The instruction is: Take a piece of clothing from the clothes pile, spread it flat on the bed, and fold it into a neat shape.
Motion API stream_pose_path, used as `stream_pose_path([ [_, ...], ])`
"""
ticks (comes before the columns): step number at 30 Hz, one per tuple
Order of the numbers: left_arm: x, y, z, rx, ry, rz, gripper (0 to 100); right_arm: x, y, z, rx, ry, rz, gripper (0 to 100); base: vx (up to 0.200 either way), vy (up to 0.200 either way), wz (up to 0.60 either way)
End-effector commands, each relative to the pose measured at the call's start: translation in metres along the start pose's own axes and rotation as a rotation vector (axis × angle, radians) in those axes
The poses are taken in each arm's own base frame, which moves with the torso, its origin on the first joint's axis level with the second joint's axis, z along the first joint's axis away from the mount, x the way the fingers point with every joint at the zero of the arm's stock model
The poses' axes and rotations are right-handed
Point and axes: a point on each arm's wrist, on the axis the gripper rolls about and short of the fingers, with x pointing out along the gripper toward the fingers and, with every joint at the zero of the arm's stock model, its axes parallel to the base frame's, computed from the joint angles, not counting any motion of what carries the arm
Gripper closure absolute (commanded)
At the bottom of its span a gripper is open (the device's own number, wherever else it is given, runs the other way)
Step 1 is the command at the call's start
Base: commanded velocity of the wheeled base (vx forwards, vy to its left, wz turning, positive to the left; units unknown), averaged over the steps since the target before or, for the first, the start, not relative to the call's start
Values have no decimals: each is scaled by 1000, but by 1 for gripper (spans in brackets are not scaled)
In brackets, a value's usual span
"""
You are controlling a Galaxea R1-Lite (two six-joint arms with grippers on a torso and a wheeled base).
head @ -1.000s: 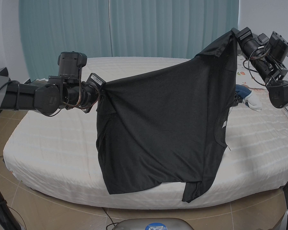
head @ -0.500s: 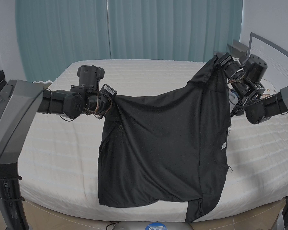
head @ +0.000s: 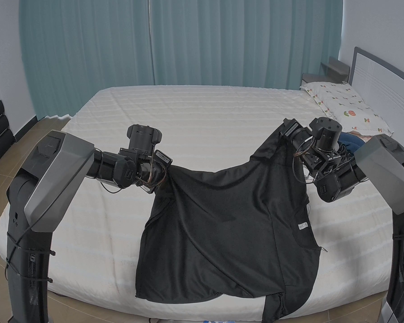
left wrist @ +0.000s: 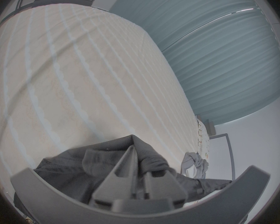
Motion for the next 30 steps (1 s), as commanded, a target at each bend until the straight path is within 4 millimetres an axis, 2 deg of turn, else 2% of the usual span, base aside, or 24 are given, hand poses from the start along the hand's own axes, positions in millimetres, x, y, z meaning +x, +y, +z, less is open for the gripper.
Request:
stream_pose_path([
  [1,17,14,-9,3,19,40,0,0,-22,-35,-15,78,-48,0,0,0,0],
  [6,27,23,-13,-1,27,67,0,-1,-39,-59,-45,128,-91,0,0,0,0],
  [14,24,38,-13,54,105,277,0,-16,-71,-69,-143,284,-246,0,0,0,0],
  [18,33,39,5,67,6,341,0,-17,-90,-60,-183,294,-299,0,0,0,0],
  [25,35,41,25,39,-85,352,0,-10,-98,-18,-139,140,-276,0,0,0,0],
  [28,34,41,34,18,-88,339,0,-10,-100,-13,-86,69,-239,0,0,0,0],
  [30,34,44,34,8,-80,351,0,-16,-104,-18,-66,93,-255,0,0,0,0],
])
